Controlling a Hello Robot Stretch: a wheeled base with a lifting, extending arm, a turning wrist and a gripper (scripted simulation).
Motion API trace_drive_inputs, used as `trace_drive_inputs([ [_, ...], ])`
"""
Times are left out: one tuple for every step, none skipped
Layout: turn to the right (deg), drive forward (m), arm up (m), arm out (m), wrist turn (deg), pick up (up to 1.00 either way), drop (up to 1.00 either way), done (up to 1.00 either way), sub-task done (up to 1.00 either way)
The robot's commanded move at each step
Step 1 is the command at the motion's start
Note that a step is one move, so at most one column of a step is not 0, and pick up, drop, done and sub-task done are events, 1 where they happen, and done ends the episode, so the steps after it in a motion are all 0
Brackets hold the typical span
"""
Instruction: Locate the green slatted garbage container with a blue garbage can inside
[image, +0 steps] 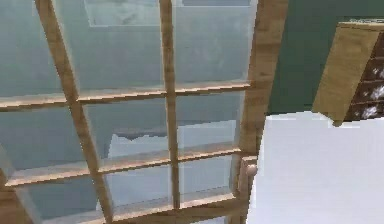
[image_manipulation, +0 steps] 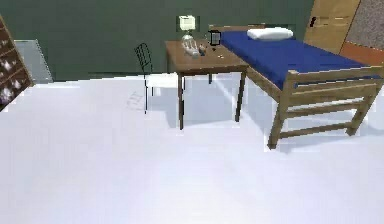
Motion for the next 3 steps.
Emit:
trace_drive_inputs([
  [-45.0, 0.00, 0.00, 0.00, 0.0, 0.00, 0.00, 0.00, 0.00],
  [-45.0, 0.00, 0.00, 0.00, 0.0, 0.00, 0.00, 0.00, 0.00],
  [-9.0, 0.00, 0.00, 0.00, 0.0, 0.00, 0.00, 0.00, 0.00],
])
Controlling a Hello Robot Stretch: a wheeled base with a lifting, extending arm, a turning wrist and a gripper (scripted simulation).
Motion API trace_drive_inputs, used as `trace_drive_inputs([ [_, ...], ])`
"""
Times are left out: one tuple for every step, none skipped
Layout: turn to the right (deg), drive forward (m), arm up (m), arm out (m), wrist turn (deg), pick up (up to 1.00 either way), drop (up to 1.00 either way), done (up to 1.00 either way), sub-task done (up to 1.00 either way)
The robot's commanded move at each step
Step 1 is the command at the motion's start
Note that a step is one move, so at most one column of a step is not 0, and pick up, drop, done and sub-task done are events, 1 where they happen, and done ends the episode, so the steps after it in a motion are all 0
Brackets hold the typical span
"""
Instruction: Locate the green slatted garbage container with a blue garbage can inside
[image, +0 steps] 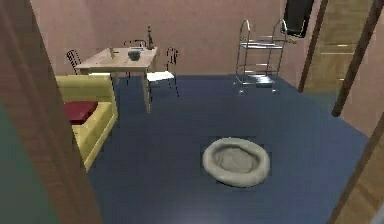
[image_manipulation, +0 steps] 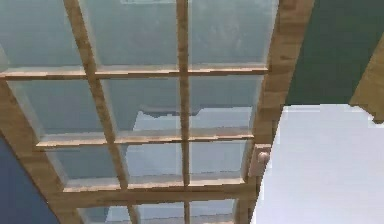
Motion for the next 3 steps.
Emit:
trace_drive_inputs([
  [0.0, 0.55, 0.00, 0.00, 0.0, 0.00, 0.00, 0.00, 0.00],
  [-27.0, 0.00, 0.00, 0.00, 0.0, 0.00, 0.00, 0.00, 0.00],
  [0.0, 0.05, 0.00, 0.00, 0.0, 0.00, 0.00, 0.00, 0.00],
])
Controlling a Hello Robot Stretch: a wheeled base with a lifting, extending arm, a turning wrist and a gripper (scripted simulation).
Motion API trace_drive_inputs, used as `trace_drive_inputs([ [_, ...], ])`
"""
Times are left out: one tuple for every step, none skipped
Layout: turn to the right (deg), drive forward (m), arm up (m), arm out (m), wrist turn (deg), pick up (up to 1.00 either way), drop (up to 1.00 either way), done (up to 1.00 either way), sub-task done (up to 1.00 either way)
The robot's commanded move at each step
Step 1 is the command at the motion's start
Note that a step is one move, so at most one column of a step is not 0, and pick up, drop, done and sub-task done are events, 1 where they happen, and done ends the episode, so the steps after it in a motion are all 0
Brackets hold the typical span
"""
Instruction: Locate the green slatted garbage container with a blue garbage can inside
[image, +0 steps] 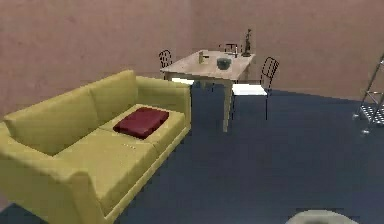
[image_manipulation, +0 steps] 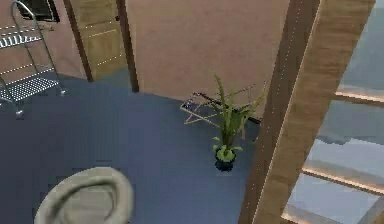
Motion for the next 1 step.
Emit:
trace_drive_inputs([
  [0.0, 0.65, 0.00, 0.00, 0.0, 0.00, 0.00, 0.00, 0.00],
])
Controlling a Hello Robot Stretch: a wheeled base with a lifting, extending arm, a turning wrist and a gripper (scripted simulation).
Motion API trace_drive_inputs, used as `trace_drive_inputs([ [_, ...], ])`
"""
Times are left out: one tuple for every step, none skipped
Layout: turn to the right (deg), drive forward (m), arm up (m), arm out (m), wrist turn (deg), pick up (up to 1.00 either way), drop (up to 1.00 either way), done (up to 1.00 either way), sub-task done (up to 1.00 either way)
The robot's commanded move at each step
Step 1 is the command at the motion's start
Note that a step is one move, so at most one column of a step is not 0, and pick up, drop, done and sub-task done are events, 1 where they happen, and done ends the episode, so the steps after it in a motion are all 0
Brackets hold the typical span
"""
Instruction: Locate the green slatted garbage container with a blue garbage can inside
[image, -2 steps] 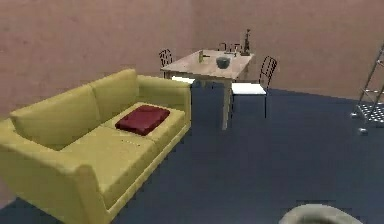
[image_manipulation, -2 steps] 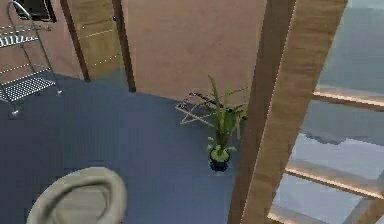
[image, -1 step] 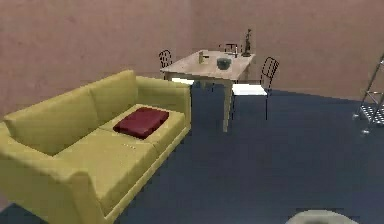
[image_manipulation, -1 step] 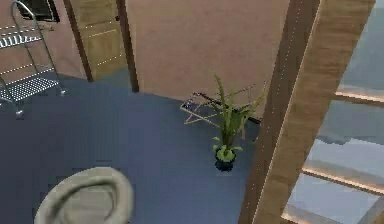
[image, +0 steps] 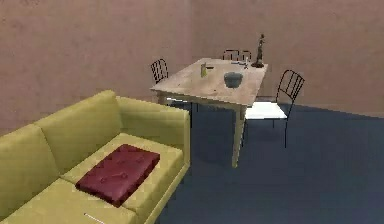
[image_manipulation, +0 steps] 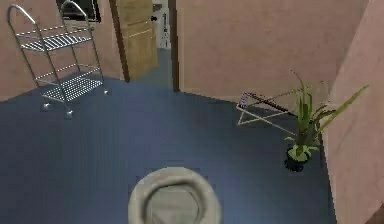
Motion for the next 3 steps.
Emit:
trace_drive_inputs([
  [30.0, 0.00, 0.00, 0.00, 0.0, 0.00, 0.00, 0.00, 0.00],
  [0.0, 0.70, 0.00, 0.00, 0.0, 0.00, 0.00, 0.00, 0.00],
  [42.0, 0.00, 0.00, 0.00, 0.0, 0.00, 0.00, 0.00, 0.00],
])
